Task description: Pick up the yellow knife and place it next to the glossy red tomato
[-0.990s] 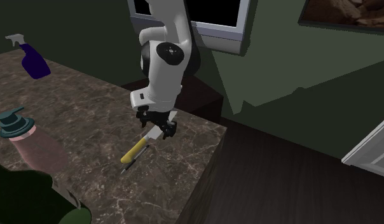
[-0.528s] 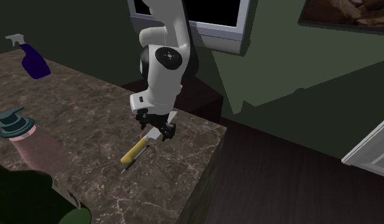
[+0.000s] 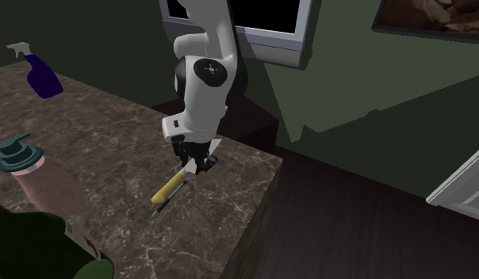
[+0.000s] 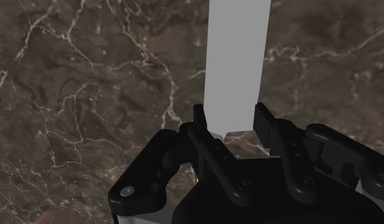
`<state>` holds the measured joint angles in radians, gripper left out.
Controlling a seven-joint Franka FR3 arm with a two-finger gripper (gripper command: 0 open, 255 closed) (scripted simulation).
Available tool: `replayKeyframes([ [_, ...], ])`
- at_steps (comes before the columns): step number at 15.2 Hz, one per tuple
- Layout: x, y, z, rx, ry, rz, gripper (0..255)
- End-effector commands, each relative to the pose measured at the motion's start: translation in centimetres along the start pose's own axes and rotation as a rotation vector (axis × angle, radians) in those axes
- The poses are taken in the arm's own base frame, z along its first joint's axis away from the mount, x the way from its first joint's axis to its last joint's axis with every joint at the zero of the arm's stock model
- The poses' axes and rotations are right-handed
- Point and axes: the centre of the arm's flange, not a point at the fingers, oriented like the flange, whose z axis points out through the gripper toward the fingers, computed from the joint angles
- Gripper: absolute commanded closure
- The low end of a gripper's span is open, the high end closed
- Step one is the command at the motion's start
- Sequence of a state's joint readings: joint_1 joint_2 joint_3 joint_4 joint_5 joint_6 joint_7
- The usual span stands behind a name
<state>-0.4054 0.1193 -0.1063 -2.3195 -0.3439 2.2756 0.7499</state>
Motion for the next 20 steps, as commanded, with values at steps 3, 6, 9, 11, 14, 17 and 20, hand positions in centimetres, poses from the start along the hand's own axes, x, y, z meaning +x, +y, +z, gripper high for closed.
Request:
replayKeyframes([
  [3, 0.0, 0.0, 0.0, 0.000, 0.000, 0.000, 255],
  [6, 0.0, 0.3, -1.0, 0.000, 0.000, 0.000, 255],
  [9, 0.0, 0.8, -2.5, 0.000, 0.000, 0.000, 255],
  [11, 0.1, 1.1, -3.5, 0.000, 0.000, 0.000, 255],
  [14, 0.1, 1.6, -5.0, 0.000, 0.000, 0.000, 255],
  [17, 0.1, 2.0, -6.5, 0.000, 0.000, 0.000, 255],
  [20, 0.1, 2.5, -8.0, 0.000, 0.000, 0.000, 255],
])
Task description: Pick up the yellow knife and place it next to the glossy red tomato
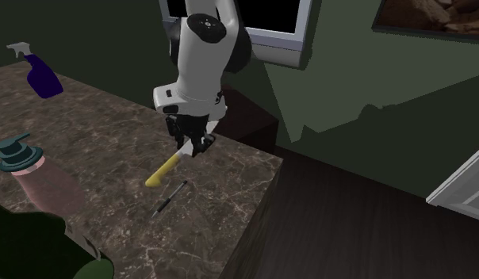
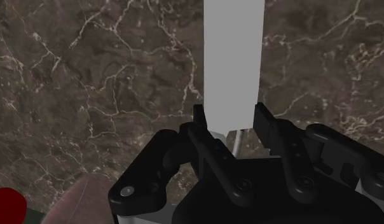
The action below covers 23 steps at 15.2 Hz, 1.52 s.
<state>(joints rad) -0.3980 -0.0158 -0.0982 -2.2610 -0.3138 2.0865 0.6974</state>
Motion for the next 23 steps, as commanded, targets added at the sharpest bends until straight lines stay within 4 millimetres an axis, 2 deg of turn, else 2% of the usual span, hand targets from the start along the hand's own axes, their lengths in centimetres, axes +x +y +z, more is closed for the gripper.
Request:
replayKeyframes([
  [1, 0.1, 0.4, -1.0, 0.000, 0.000, 0.000, 255],
  [21, 0.3, 3.5, -10.9, 0.000, 0.000, 0.000, 255],
  [23, 1.2, 5.8, -10.1, 0.000, 0.000, 0.000, 255],
])
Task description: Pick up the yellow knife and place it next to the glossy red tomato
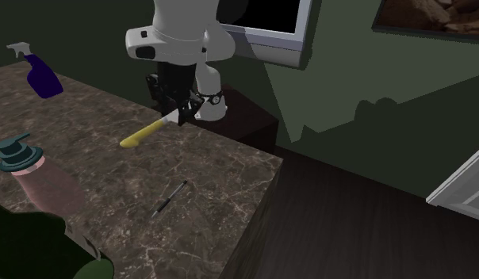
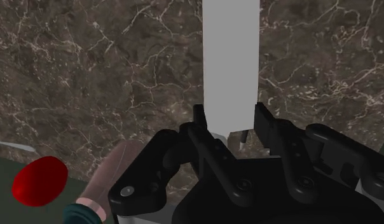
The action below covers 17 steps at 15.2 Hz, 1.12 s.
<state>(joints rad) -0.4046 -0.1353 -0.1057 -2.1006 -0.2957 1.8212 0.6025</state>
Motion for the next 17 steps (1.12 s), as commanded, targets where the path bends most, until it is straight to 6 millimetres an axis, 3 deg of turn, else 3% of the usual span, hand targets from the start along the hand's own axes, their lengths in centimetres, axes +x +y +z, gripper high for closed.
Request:
replayKeyframes([
  [1, 0.8, 2.1, 0.5, 0.000, 0.000, 0.000, 255],
  [17, 7.9, 21.1, 6.5, 0.000, 0.000, 0.000, 255],
])
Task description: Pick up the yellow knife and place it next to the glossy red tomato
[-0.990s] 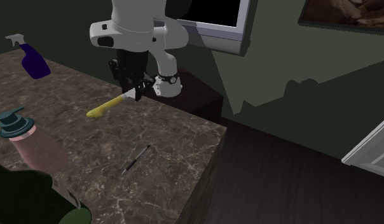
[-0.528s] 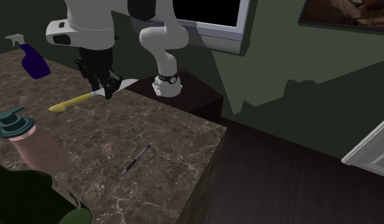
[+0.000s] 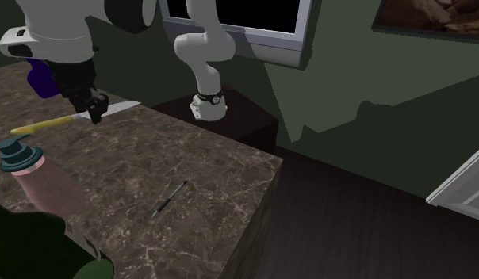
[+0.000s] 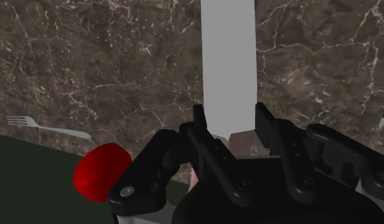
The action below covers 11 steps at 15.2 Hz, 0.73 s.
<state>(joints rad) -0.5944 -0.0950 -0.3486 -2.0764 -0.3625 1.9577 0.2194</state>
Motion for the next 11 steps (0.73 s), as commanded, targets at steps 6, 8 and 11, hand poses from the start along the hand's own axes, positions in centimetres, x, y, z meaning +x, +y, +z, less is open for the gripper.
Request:
replayKeyframes([
  [6, 2.9, 8.4, 2.4, 0.000, 0.001, -0.002, 255],
  [8, 3.8, 10.8, 3.1, 0.000, 0.001, -0.002, 255],
  [11, 5.1, 14.3, 4.2, 0.000, 0.001, -0.002, 255],
])
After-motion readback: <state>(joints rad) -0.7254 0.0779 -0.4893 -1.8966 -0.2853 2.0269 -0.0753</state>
